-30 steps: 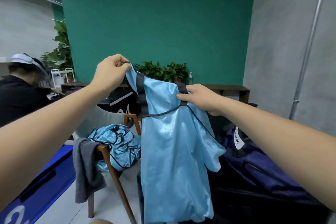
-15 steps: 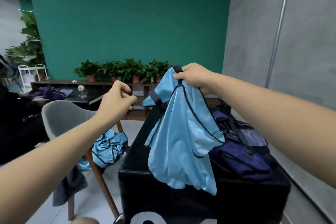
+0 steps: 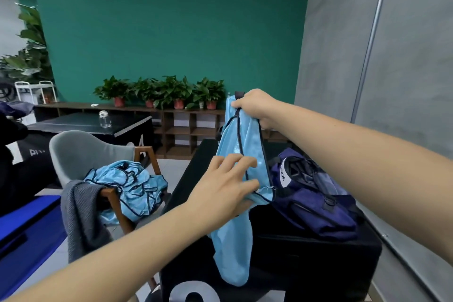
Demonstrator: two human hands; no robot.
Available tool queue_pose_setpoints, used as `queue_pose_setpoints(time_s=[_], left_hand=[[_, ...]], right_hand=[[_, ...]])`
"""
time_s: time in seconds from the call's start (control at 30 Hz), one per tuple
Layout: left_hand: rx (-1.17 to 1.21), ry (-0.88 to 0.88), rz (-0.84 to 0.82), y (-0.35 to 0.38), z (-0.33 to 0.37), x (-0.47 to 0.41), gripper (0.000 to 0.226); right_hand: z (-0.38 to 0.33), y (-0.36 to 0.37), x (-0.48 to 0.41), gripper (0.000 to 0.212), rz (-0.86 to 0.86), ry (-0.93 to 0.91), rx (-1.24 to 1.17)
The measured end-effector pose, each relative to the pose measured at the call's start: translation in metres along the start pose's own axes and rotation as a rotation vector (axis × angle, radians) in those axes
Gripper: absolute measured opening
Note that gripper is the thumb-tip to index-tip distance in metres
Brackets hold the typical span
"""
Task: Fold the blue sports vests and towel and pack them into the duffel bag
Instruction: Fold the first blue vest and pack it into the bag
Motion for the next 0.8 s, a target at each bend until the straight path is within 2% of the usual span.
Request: queue_pose_setpoints(time_s=[0.03, 0.1, 0.23, 0.33, 0.43, 0.53, 0.6, 0.67, 0.73, 0.8], left_hand=[[0.004, 0.032, -0.009, -0.001, -0.003, -0.002, 0.008], [0.101, -0.035, -0.033, -0.005, -0.014, -0.007, 0.005], [0.606, -0.537, -0.026, -0.033, -0.043, -0.025, 0.008], [0.853, -0.769, 0.017, -0.047, -0.062, -0.036, 0.010], [0.986, -0.917, 0.038, -0.053, -0.081, -0.041, 0.018], [1.055, -0.993, 0.013, -0.053, -0.093, -0.044, 0.019], [1.092, -1.028, -0.023, -0.050, -0.098, -0.046, 0.015], [1.103, -1.045, -0.057, -0.045, -0.102, -0.048, 0.013], [1.111, -1.075, -0.078, -0.040, -0.105, -0.049, 0.015], [1.136, -1.129, -0.083, -0.035, -0.107, -0.049, 0.019]], right_hand=[[0.002, 0.001, -0.001, 0.026, 0.001, -0.003, 0.010], [0.010, 0.002, 0.000, 0.025, -0.010, 0.012, 0.061], [0.034, 0.011, 0.007, 0.019, -0.058, 0.075, 0.120], [0.056, 0.022, 0.018, 0.021, -0.165, 0.166, 0.134], [0.082, 0.038, 0.032, 0.016, -0.336, 0.186, 0.171], [0.099, 0.037, 0.049, 0.009, -0.355, 0.132, 0.281], [0.103, 0.033, 0.058, 0.014, -0.403, 0.065, 0.319], [0.101, 0.030, 0.062, 0.022, -0.397, -0.003, 0.213], [0.095, 0.026, 0.065, 0.040, -0.401, 0.030, -0.056], [0.087, 0.022, 0.071, 0.055, -0.508, 0.070, -0.316]])
Point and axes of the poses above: each hand's wrist, its own x-axis away from the middle knuckle, its own y-axis out of the palm, z = x × y, the point moved 4 cm from there along -x, towards the middle knuckle, and after that the axes turned 12 degrees about z, right-handed, at the moved point
